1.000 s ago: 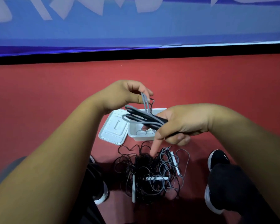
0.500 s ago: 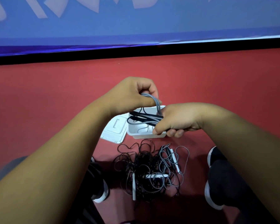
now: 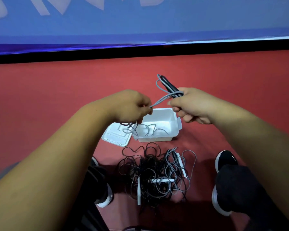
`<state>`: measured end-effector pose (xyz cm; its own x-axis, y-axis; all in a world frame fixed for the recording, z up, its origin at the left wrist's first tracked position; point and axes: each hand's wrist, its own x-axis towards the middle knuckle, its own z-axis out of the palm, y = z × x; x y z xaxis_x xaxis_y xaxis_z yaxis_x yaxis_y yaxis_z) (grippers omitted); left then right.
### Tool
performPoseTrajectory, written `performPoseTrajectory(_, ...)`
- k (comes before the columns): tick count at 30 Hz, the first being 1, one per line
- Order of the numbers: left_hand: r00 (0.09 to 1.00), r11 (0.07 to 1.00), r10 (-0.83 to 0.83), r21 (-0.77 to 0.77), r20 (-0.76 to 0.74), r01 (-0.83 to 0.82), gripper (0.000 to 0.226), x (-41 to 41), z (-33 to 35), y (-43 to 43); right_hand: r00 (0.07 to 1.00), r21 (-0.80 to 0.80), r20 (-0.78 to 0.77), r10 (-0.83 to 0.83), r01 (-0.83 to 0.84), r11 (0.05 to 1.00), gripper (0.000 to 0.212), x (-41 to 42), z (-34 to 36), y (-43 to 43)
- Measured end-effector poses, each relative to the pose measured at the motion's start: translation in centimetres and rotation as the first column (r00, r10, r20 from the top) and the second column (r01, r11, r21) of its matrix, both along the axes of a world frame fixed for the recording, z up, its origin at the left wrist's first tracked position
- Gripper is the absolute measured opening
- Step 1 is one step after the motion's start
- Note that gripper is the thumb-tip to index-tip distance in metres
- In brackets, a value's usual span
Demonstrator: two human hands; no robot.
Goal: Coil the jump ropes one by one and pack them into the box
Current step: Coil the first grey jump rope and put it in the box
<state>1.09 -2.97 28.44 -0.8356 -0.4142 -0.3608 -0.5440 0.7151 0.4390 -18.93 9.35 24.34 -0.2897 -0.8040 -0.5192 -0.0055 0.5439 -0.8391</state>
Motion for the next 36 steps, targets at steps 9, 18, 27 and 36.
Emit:
performPoseTrajectory(9,0.905,0.848,0.385,0.455,-0.178,-0.272,0.02,0.2,-0.2,-0.9,0.929,-0.098,0.365,-0.062,0.105,0.99,0.061,1.3,2.6,-0.3)
performPoseTrajectory(18,0.881,0.758,0.35,0.649,-0.319,-0.066,0.016,-0.8,0.4,0.5,0.921,-0.194,0.343,-0.187,0.264,0.945,0.025,0.9,2.5,-0.5)
performPoseTrajectory(27,0.698,0.613,0.653,0.746,-0.294,-0.26,0.071,-3.0,-1.1,1.3,0.99,-0.224,0.134,0.037,-0.006,0.975,0.012,2.2,3.0,0.4)
performPoseTrajectory(36,0.548,0.573,0.734,0.799,-0.401,-0.182,0.051,-3.8,-1.7,1.5,0.952,-0.242,0.259,0.164,-0.1,0.965,0.011,3.0,3.7,1.0)
